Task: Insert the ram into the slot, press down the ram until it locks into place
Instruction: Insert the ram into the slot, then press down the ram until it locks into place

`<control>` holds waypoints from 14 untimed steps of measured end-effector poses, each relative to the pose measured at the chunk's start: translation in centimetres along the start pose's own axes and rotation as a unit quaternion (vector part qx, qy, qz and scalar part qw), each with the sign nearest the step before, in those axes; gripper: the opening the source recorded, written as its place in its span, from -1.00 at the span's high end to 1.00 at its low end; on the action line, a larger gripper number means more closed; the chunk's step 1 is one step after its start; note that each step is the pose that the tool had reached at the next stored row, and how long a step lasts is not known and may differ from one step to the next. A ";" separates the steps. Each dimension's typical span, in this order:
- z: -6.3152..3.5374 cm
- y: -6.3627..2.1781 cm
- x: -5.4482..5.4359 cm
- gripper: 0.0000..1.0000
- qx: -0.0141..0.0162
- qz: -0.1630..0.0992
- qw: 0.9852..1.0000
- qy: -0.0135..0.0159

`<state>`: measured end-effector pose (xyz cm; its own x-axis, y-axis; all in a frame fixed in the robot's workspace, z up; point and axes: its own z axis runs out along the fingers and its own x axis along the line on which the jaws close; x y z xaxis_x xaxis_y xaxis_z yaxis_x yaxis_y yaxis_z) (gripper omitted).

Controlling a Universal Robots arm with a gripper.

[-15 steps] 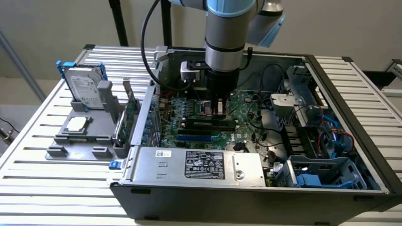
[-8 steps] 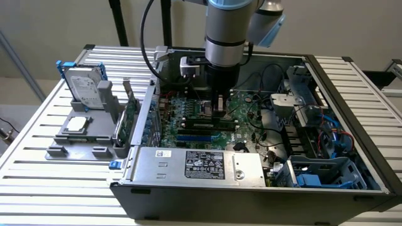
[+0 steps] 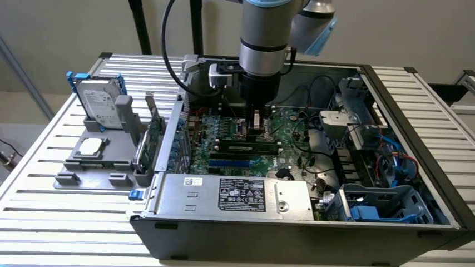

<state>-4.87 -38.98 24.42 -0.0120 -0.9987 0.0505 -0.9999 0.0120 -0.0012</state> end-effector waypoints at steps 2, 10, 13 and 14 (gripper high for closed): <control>0.00 0.00 0.0 0.79 0.000 0.000 1.000 0.000; 0.00 0.00 0.0 0.79 0.000 0.000 1.000 0.000; 0.00 0.00 0.0 0.79 0.000 0.000 1.000 0.000; 0.01 0.00 0.0 0.79 0.000 0.000 1.000 0.000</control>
<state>-4.87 -38.99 24.41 -0.0120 -0.9987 0.0503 -0.9999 0.0119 -0.0012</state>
